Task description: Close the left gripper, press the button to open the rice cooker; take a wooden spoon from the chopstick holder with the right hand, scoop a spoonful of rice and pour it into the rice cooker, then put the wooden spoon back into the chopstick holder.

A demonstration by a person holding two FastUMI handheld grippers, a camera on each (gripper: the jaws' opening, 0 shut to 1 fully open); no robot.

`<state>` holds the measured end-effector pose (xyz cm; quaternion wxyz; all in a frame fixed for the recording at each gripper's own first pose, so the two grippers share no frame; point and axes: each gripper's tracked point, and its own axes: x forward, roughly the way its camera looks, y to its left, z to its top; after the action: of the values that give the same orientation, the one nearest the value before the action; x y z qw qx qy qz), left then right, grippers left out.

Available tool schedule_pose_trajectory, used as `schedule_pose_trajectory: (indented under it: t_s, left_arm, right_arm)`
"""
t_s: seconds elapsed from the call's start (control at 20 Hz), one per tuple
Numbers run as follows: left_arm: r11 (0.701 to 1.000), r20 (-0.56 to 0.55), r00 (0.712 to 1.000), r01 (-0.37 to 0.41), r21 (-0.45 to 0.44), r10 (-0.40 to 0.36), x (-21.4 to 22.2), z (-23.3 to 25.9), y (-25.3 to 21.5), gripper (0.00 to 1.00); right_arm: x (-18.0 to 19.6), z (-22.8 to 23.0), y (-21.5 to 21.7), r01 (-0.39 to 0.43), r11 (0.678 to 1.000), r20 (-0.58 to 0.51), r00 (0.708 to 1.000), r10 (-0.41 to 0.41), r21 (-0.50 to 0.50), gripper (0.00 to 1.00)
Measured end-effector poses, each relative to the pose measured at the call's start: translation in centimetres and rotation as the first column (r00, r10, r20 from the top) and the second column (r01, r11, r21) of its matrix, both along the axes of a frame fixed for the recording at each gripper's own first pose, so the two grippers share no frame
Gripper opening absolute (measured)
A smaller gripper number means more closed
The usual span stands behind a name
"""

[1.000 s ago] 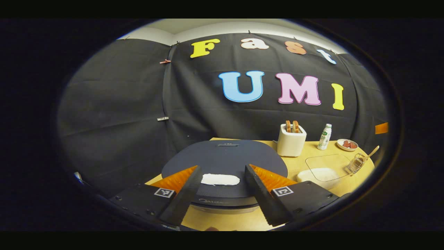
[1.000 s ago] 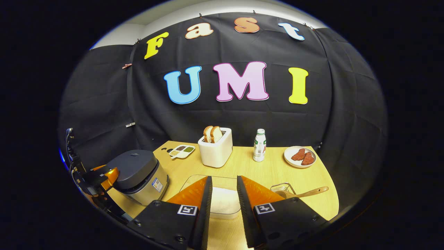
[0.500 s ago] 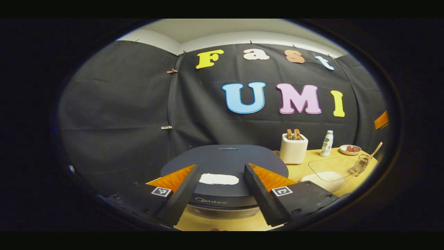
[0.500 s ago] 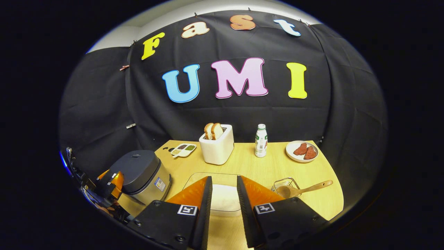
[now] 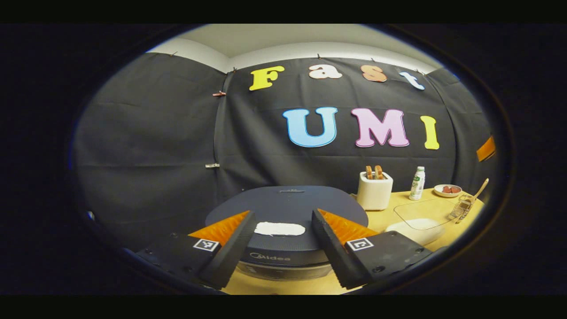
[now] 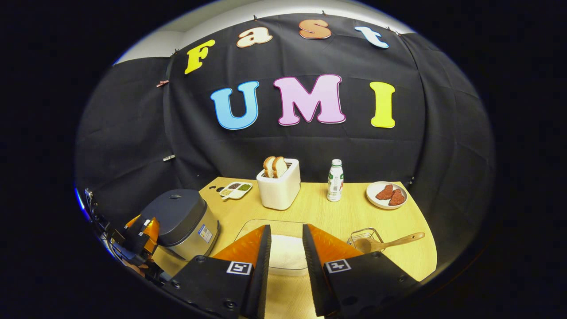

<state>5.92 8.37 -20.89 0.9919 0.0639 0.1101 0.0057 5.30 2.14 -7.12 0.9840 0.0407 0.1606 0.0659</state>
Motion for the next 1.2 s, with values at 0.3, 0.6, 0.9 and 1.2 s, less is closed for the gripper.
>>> schedule_pose_trajectory:
  t_s: [0.3, 0.6, 0.9, 1.2]
  left_arm:
    - [0.996, -0.052, 0.999, -0.005, 0.090, 0.010, 0.1, 0.3, 0.2, 0.98]
    - [0.994, -0.085, 0.995, 0.050, 0.092, -0.043, 0.4, 2.0, -1.2, 0.93]
    - [0.998, -0.030, 0.998, 0.052, -0.026, -0.053, -0.2, 6.9, -3.4, 0.96]
    - [0.994, 0.013, 0.993, 0.113, 0.006, -0.113, -1.9, 11.7, -6.3, 0.96]
  right_arm:
    - [-0.1, 0.6, -0.7, 0.003, 1.000, 0.013, 1.000, -0.003, -0.012, 0.45]
    - [-0.3, 1.4, -1.4, 0.004, 1.000, 0.027, 1.000, -0.004, -0.007, 0.45]
    - [-0.8, 2.1, -2.7, 0.012, 1.000, 0.044, 0.999, -0.012, 0.010, 0.45]
    - [-1.4, 2.7, -3.9, 0.014, 0.999, 0.061, 0.998, -0.015, 0.029, 0.45]
